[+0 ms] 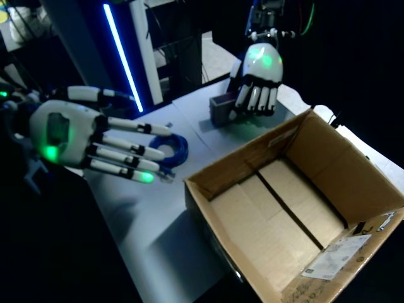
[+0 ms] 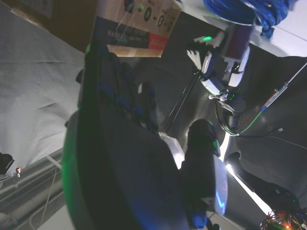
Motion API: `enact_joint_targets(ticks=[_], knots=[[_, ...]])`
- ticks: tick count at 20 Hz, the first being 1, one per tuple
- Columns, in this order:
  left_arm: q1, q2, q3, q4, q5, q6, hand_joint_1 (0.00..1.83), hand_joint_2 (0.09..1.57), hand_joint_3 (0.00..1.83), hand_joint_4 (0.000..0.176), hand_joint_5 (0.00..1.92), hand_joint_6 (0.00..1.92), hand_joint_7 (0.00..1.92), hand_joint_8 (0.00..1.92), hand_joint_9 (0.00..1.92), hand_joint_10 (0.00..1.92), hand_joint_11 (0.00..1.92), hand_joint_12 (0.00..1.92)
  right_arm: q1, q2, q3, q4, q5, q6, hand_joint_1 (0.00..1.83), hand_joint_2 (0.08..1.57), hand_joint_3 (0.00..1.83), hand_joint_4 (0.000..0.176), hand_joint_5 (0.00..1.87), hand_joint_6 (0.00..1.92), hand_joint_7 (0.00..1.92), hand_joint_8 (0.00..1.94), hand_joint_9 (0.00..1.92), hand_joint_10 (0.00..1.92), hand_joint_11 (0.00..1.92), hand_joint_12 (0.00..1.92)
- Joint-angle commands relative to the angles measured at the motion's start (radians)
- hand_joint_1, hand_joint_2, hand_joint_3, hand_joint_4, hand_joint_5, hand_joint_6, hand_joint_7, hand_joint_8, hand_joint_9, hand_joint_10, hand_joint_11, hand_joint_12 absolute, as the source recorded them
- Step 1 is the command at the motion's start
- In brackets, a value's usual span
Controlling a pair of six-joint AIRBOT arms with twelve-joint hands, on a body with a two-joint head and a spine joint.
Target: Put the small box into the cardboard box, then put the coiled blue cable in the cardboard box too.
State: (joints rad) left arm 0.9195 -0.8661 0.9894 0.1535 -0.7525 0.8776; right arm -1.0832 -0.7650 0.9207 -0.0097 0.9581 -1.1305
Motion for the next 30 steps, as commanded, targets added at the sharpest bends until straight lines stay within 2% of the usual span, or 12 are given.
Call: enact_joint_targets(ticks=[1,2,7,8,11,12,14,15,17,20,23,30], knots=[[-0.017,0.012,-0.004,-0.016,-0.153,-0.003,1.12,1.19,0.00,0.000,0.82,1.25,0.77,1.60,0.81,1.79,0.81,1.92,0.013,-0.005,0.002,0.016,0.117,0.004,0.12,1.27,0.00,0.176,0.13,0.00,0.07,0.00,0.03,0.01,0.02,0.01],[-0.026,0.039,-0.016,-0.012,-0.191,-0.006,1.11,1.21,0.00,0.000,0.80,1.29,0.81,1.73,0.97,1.90,1.12,1.92,0.013,-0.006,0.002,0.016,0.113,0.004,0.10,1.28,0.00,0.176,0.12,0.00,0.07,0.00,0.04,0.01,0.03,0.02],[-0.071,0.090,-0.020,0.033,-0.281,-0.066,1.05,1.22,0.00,0.000,0.78,1.33,0.91,1.69,1.21,1.82,1.35,1.92,0.013,-0.009,0.002,0.017,0.108,0.004,0.00,1.32,0.01,0.176,0.16,0.00,0.15,0.01,0.13,0.01,0.10,0.07],[-0.081,0.098,-0.020,0.033,-0.301,-0.069,1.20,1.24,0.02,0.000,0.62,1.38,0.88,1.45,1.21,1.79,1.33,1.92,0.013,-0.010,0.002,0.017,0.108,0.004,0.00,1.32,0.00,0.176,0.17,0.01,0.14,0.00,0.12,0.01,0.09,0.06],[-0.117,0.125,-0.011,0.028,-0.374,-0.078,1.23,1.20,0.00,0.000,0.76,1.16,0.90,1.42,1.20,1.79,1.33,1.92,0.013,-0.012,0.003,0.017,0.107,0.004,0.00,1.32,0.00,0.176,0.18,0.01,0.12,0.00,0.12,0.01,0.10,0.07],[-0.138,0.128,-0.001,0.021,-0.379,-0.078,1.21,1.23,0.02,0.000,0.63,1.34,0.88,1.44,1.21,1.78,1.33,1.92,0.013,-0.012,0.003,0.017,0.107,0.004,0.00,1.33,0.00,0.176,0.18,0.00,0.12,0.00,0.12,0.00,0.10,0.08],[-0.179,0.127,0.021,0.010,-0.373,-0.078,1.22,1.20,0.00,0.000,0.75,1.18,0.90,1.42,1.20,1.79,1.33,1.92,0.013,-0.012,0.003,0.018,0.107,0.004,0.00,1.32,0.00,0.176,0.18,0.00,0.13,0.00,0.11,0.00,0.08,0.07],[-0.210,0.124,0.038,0.002,-0.363,-0.078,1.21,1.23,0.01,0.000,0.64,1.33,0.89,1.43,1.21,1.78,1.33,1.92,0.013,-0.012,0.003,0.018,0.107,0.004,0.00,1.33,0.00,0.176,0.18,0.00,0.13,0.00,0.11,0.00,0.08,0.07],[-0.269,0.104,0.079,-0.016,-0.341,-0.078,1.22,1.20,0.00,0.000,0.75,1.17,0.90,1.42,1.20,1.79,1.33,1.92,0.013,-0.014,0.004,0.018,0.107,0.004,0.00,1.33,0.00,0.176,0.19,0.00,0.13,0.00,0.10,0.00,0.06,0.07],[-0.358,0.066,0.139,-0.030,-0.290,-0.078,1.21,1.22,0.00,0.000,0.69,1.27,0.88,1.44,1.21,1.79,1.33,1.92,0.013,-0.019,0.009,0.018,0.107,0.004,0.00,1.33,0.00,0.176,0.18,0.00,0.13,0.00,0.10,0.00,0.06,0.07],[-0.554,-0.032,0.250,-0.010,-0.106,-0.067,1.21,1.22,0.00,0.000,0.70,1.25,0.89,1.44,1.21,1.79,1.33,1.92,0.013,-0.032,0.022,0.016,0.107,0.004,0.00,1.33,0.00,0.176,0.18,0.01,0.11,0.00,0.10,0.00,0.06,0.08],[-0.634,-0.223,0.419,-0.051,0.055,-0.026,1.21,1.22,0.00,0.000,0.70,1.25,0.89,1.44,1.21,1.79,1.33,1.92,0.013,-0.054,0.044,0.009,0.107,0.004,0.03,1.35,0.00,0.176,0.19,0.00,0.09,0.00,0.07,0.00,0.02,0.07]])
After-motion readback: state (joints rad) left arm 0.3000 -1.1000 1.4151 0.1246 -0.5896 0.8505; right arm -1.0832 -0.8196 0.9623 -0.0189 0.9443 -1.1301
